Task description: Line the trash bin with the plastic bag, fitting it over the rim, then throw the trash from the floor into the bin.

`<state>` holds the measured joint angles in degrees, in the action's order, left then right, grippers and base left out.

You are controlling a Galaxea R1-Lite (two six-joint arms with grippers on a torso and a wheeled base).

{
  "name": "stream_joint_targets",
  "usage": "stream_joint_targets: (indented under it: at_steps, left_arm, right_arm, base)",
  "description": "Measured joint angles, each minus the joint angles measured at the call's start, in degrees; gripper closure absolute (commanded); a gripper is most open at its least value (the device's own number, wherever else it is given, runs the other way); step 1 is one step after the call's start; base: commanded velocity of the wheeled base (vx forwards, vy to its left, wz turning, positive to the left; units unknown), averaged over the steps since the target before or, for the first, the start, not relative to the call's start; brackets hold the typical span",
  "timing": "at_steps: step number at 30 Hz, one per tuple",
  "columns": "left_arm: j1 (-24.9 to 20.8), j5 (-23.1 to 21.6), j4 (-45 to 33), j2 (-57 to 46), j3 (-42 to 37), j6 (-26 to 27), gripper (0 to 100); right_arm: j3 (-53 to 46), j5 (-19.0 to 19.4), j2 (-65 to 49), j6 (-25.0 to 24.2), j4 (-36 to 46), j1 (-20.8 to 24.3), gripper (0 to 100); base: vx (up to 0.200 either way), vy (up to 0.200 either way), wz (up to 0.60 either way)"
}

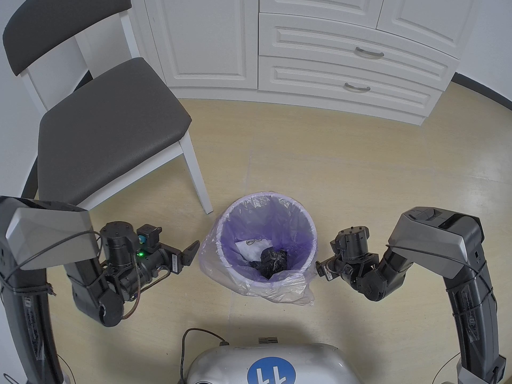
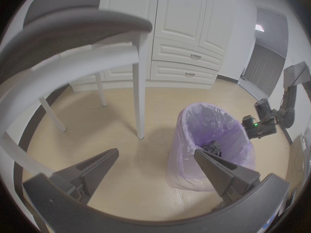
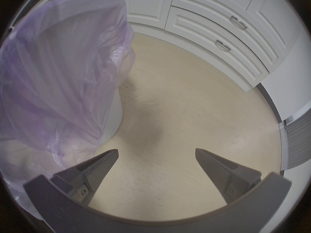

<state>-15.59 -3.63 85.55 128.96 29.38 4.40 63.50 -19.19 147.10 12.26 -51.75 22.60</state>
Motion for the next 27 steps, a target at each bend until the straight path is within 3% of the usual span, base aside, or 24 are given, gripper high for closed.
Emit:
stream_joint_targets:
  at_steps: [9,16,27]
  left_arm:
    - [0.11,-2.3,-11.57,11.53,18.74,-0.28,0]
    - [0.5,-4.62,-19.43,18.36,28.22,-0.38,0]
    - [0.71,-4.49,-35.46,23.49,45.04,-0.22,0]
  right_arm:
    - [-0.57,0.04,0.06,0.07,-0.39,-0.17,0]
    - [0.0,0.04,0.06,0.27,0.1,-0.3,0]
    - [4.08,0.11,1.4,2.78,4.23,-1.6,0]
  base:
    - [0.0,0.0,0.0]
    - [0.0,0.0,0.0]
    - [0.0,0.0,0.0]
